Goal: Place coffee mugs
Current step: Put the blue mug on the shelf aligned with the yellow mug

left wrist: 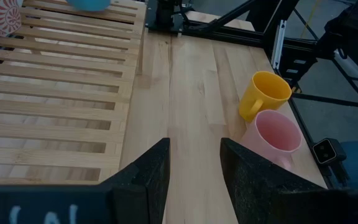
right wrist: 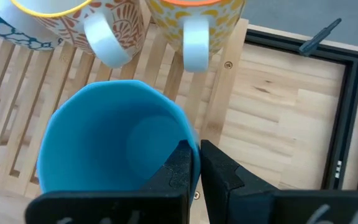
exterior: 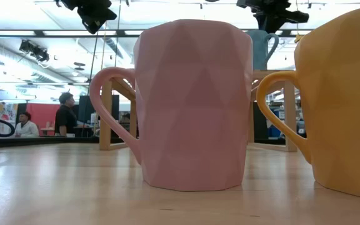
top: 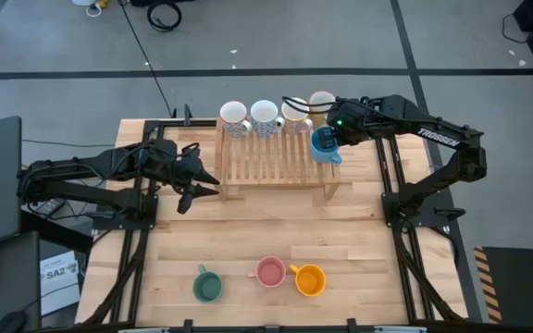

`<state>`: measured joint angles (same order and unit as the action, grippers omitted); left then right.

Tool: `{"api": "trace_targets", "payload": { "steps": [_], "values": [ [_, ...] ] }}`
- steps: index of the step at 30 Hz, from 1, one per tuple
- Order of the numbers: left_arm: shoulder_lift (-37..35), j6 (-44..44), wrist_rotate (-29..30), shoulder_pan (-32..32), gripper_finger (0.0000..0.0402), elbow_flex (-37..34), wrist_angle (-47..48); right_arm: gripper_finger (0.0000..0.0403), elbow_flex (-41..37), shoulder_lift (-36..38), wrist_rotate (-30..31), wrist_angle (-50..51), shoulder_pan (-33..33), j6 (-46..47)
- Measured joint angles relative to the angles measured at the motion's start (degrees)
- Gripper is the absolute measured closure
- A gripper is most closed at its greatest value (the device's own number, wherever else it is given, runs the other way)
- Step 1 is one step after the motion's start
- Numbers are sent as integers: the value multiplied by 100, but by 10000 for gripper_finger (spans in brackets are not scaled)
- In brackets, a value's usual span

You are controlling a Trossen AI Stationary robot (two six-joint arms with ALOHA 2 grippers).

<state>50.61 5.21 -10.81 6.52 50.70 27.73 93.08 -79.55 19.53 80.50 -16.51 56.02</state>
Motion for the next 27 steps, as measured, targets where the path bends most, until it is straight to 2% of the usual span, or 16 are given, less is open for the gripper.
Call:
{"api": "trace_targets", "payload": {
  "steps": [7,27],
  "values": [
    [0,0,0,0,255,0,0,378,-415,15,-126,-177,26,14],
    [0,0,0,-1,255,0,0,370,-438,28,-79,-248,26,210]
  ]
}}
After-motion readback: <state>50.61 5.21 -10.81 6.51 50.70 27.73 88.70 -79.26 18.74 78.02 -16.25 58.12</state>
